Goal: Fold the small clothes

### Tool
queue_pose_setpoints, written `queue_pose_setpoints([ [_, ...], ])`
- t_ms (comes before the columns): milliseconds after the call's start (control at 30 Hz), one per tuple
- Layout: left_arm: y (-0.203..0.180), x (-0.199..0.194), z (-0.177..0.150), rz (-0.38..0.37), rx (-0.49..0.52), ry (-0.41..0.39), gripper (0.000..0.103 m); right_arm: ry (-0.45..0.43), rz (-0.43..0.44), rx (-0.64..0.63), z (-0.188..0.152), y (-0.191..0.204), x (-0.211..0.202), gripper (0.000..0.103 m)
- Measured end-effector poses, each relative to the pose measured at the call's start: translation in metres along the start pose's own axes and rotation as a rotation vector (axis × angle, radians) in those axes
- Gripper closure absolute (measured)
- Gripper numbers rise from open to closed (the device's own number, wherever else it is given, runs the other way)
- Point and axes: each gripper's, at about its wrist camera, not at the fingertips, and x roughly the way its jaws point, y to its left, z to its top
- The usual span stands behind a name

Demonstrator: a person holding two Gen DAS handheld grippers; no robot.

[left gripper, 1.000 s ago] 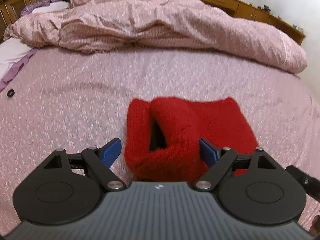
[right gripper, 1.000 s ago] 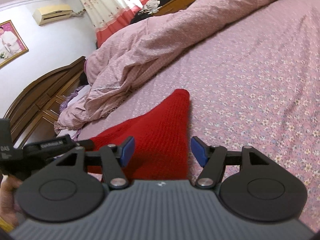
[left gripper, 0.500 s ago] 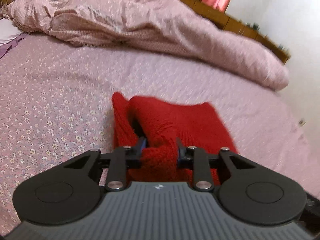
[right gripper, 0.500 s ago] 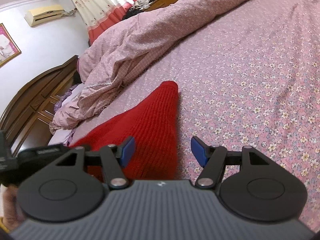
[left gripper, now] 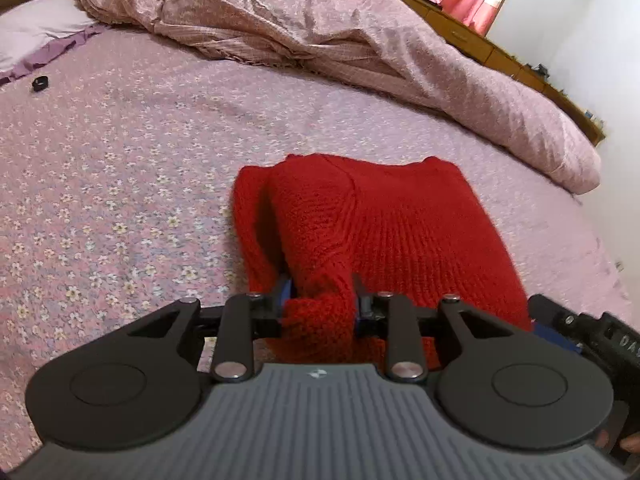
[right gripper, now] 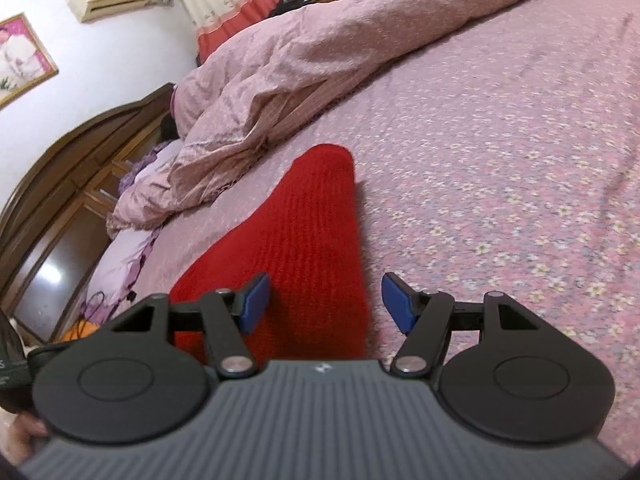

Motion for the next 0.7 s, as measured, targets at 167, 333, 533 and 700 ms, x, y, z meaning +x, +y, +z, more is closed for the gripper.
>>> queue_pose_setpoints([
  [167,0.015,0.003,-0.011,0.02,-0.041,0.003,0.069,0.03,0.029,-0.05,-0.002,0.006,0.005,0.038],
  [333,0.025,0.004,-0.018,0.048,-0.056,0.007,0.068,0.095,0.045,-0.065,-0.012,0.008,0.018,0.038],
  [533,0.019,-0.011,-0.014,0.042,-0.047,-0.035,0.061,0.101,0.019,-0.107,-0.011,0.016,0.021,0.035],
  [700,0.013,-0.016,-0.013,0.07,-0.013,-0.047,0.056,0.04,0.006,-0.121,0.002,0.021,0.007,0.035],
])
